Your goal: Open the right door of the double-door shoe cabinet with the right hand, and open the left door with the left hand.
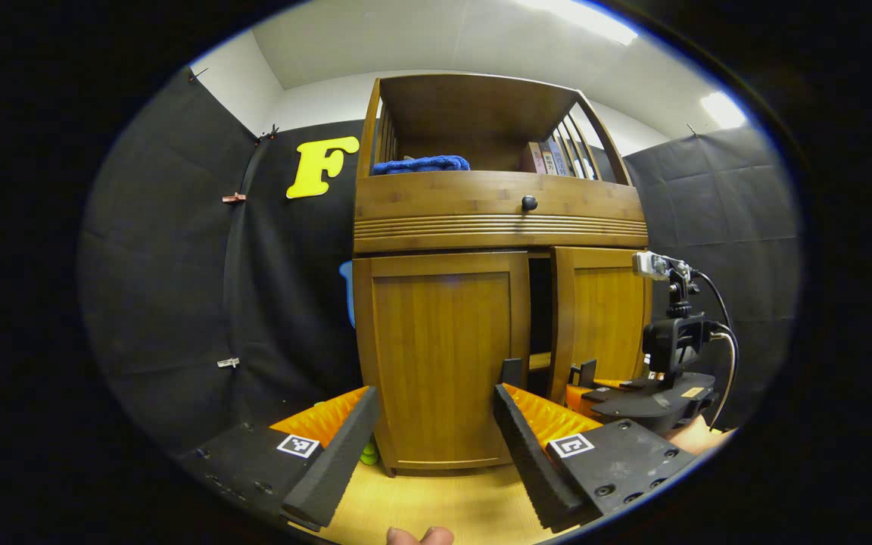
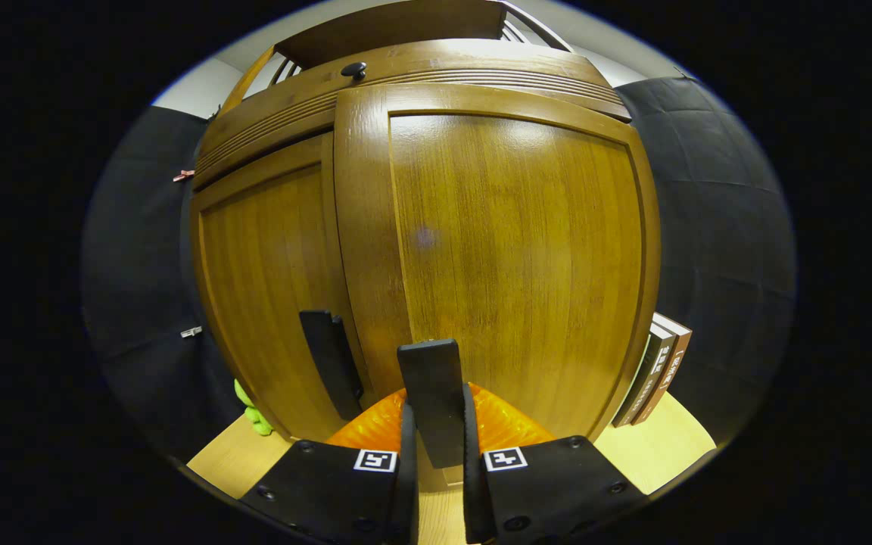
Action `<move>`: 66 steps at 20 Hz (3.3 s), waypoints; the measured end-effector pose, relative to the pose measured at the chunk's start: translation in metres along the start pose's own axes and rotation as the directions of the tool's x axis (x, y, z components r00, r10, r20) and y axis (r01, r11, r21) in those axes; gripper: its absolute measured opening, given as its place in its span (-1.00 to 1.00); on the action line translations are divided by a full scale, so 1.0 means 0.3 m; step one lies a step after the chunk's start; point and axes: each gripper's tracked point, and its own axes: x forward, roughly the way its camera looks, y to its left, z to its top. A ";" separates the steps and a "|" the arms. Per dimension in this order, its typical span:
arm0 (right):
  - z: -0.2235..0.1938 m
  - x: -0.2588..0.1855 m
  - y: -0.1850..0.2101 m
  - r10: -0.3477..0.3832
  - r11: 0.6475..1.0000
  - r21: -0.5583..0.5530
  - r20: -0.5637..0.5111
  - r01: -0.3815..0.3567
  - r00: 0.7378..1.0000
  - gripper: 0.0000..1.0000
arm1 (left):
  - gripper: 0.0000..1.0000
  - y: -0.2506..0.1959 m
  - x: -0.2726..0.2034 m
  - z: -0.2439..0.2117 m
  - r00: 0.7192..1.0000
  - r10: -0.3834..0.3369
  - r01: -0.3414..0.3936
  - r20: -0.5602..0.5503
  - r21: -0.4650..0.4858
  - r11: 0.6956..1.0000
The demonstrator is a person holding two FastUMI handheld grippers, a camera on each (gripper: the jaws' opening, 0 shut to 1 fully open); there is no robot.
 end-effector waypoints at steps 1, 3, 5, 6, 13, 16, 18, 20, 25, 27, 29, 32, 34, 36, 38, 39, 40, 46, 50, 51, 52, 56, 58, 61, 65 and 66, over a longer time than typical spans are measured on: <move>-0.001 -0.032 -0.011 0.011 1.000 0.005 -0.002 -0.011 1.000 -0.46 | 0.89 -0.011 -0.005 0.008 1.000 0.006 -0.006 0.007 -0.002 1.000; -0.004 -0.105 -0.045 0.026 1.000 0.011 0.001 -0.026 1.000 -0.46 | 0.89 -0.038 -0.013 0.023 1.000 0.012 -0.012 0.017 -0.010 1.000; -0.008 -0.177 -0.083 0.033 0.999 0.021 0.002 -0.033 0.999 -0.46 | 0.89 -0.070 -0.020 0.031 1.000 0.014 -0.014 0.019 -0.012 1.000; -0.011 -0.209 -0.104 0.037 0.999 0.027 0.000 -0.037 0.999 -0.46 | 0.89 -0.087 -0.021 0.038 1.000 0.017 -0.016 0.022 -0.011 1.000; -0.016 -0.382 -0.271 0.036 0.999 0.016 -0.039 -0.035 0.999 -0.46 | 0.86 -0.214 -0.027 0.046 1.000 -0.003 0.003 0.025 -0.003 1.000; -0.012 -0.445 -0.354 0.001 1.000 0.006 -0.042 -0.001 0.999 -0.48 | 0.86 -0.265 -0.017 0.050 1.000 -0.017 0.017 0.023 -0.006 1.000; -0.006 -0.483 -0.416 -0.016 1.000 0.024 -0.043 0.017 0.999 -0.48 | 0.89 -0.289 -0.013 0.054 0.999 -0.022 0.023 0.023 -0.008 1.000; -0.008 -0.506 -0.480 -0.037 0.999 0.017 -0.057 0.038 0.998 -0.49 | 0.86 -0.312 -0.003 0.060 0.999 -0.028 0.028 0.025 -0.008 1.000; 0.017 -0.548 -0.694 -0.117 0.993 0.030 -0.050 0.118 0.992 -0.40 | 0.86 -0.379 0.013 0.045 0.998 -0.059 0.059 0.009 -0.007 0.998; 0.025 -0.546 -0.758 -0.131 0.991 0.032 -0.049 0.133 0.990 -0.60 | 0.89 -0.403 0.020 0.047 0.997 -0.072 0.072 0.010 -0.006 0.997; 0.036 -0.552 -0.802 -0.117 0.992 0.033 -0.055 0.118 0.992 -0.60 | 0.89 -0.422 0.027 0.051 0.997 -0.080 0.080 0.010 -0.003 0.997; 0.035 -0.552 -0.817 -0.095 0.995 0.019 -0.065 0.097 0.993 -0.60 | 0.86 -0.441 0.034 0.056 0.996 -0.090 0.090 0.011 -0.002 0.996; 0.037 -0.555 -0.822 -0.098 0.995 0.022 -0.066 0.100 0.993 -0.60 | 0.86 -0.446 0.041 0.050 0.996 -0.093 0.093 0.006 -0.010 0.996; 0.039 -0.564 -0.832 -0.109 0.994 0.020 -0.065 0.110 0.992 -0.60 | 0.89 -0.442 0.053 0.040 0.996 -0.089 0.089 -0.003 -0.016 0.996; 0.048 -0.587 -0.853 -0.129 0.991 0.016 -0.055 0.130 0.990 -0.56 | 0.86 -0.438 0.060 0.043 0.996 -0.085 0.085 -0.003 -0.012 0.996; 0.055 -0.604 -0.871 -0.148 0.989 0.012 -0.044 0.149 0.988 -0.49 | 0.86 -0.438 0.068 0.045 0.996 -0.085 0.085 0.000 -0.005 0.996; 0.074 -0.632 -0.896 -0.182 0.983 0.010 -0.027 0.182 0.983 -0.45 | 0.89 -0.437 0.075 0.042 0.996 -0.085 0.085 0.004 0.002 0.996; 0.182 -0.802 -0.935 -0.308 0.951 -0.008 0.070 0.310 0.949 0.54 | 0.86 -0.437 0.118 0.001 0.996 -0.094 0.094 -0.006 0.006 0.996; 0.305 -0.898 -0.837 -0.303 0.953 0.029 0.164 0.303 0.939 0.92 | 0.89 -0.426 0.144 -0.018 0.995 -0.104 0.104 0.003 -0.024 0.994; 0.325 -0.910 -0.791 -0.279 0.960 0.040 0.179 0.277 0.943 0.95 | 0.89 -0.421 0.153 -0.024 0.995 -0.103 0.103 0.004 -0.037 0.994; 0.338 -0.911 -0.743 -0.253 0.968 0.041 0.187 0.249 0.949 0.95 | 0.89 -0.410 0.165 -0.036 0.995 -0.098 0.098 0.003 -0.044 0.994; 0.314 -0.872 -0.572 -0.167 0.986 0.001 0.177 0.169 0.970 0.95 | 0.89 -0.367 0.239 -0.096 0.997 -0.075 0.075 -0.003 -0.033 0.997; 0.304 -0.848 -0.515 -0.162 0.987 0.006 0.170 0.163 0.972 0.96 | 0.89 -0.330 0.287 -0.137 0.999 -0.047 0.047 -0.012 -0.006 0.999; 0.315 -0.817 -0.425 -0.144 0.989 0.012 0.189 0.145 0.971 0.96 | 0.89 -0.289 0.358 -0.200 1.000 -0.026 0.026 -0.009 0.035 0.999; 0.322 -0.767 -0.405 -0.167 0.986 0.014 0.195 0.167 0.967 0.95 | 0.86 -0.303 0.460 -0.304 0.998 -0.053 0.053 -0.047 0.007 0.999; 0.324 -0.754 -0.404 -0.171 0.985 0.013 0.198 0.172 0.965 0.95 | 0.82 -0.317 0.484 -0.327 0.996 -0.067 0.067 -0.055 -0.002 0.998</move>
